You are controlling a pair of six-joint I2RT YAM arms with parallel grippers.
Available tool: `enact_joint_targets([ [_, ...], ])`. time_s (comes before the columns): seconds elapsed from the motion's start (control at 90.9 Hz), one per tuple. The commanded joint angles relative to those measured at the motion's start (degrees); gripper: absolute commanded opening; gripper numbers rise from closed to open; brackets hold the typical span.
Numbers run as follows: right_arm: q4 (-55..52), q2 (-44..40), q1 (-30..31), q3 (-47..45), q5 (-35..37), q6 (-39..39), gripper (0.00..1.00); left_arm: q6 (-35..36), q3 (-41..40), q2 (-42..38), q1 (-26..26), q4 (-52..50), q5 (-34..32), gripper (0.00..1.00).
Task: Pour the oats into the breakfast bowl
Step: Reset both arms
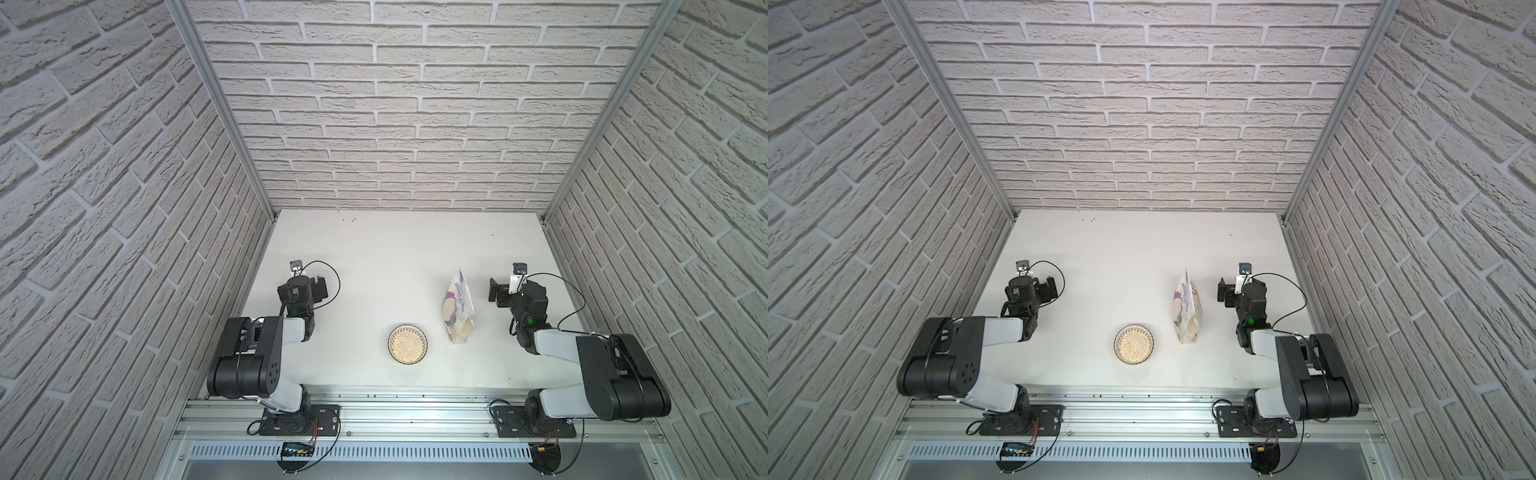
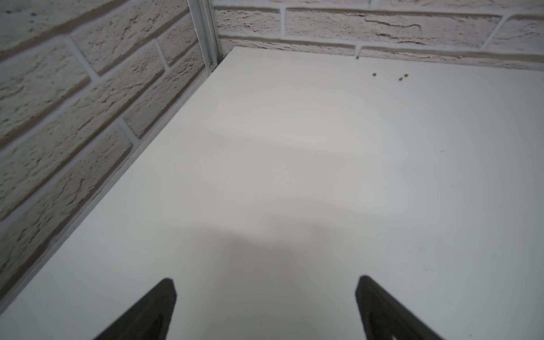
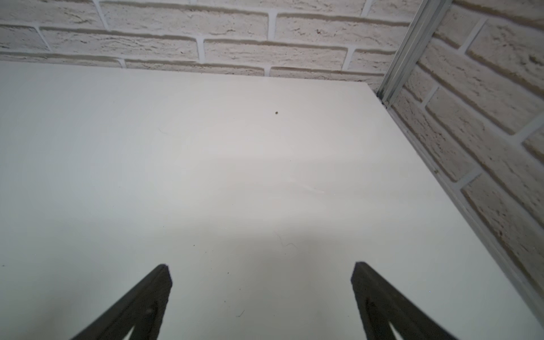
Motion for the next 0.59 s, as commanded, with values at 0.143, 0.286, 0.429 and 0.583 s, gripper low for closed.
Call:
enact_joint_targets([
  [0.143,-1.5,3.3,-3.0,4.4,0.4,5.2,0.96,1.1,-0.9,0.8,0.6,7.3,4.1,0.98],
  [0.286,-0.8,2.8,-2.7,3.9,1.0,4.8,0.99,1.2,-1.0,0.8,0.4,7.5,3.9,0.98],
  [0.429,-1.2,2.9,-2.4,4.2,0.7,4.4,0.99,1.2,-1.0,0.8,0.4,7.5,4.0,0.98],
  [0.583,-2.8,3.2,-2.3,5.2,-2.2,3.1,0.99,1.3,-0.9,0.8,0.4,7.5,3.9,0.98],
])
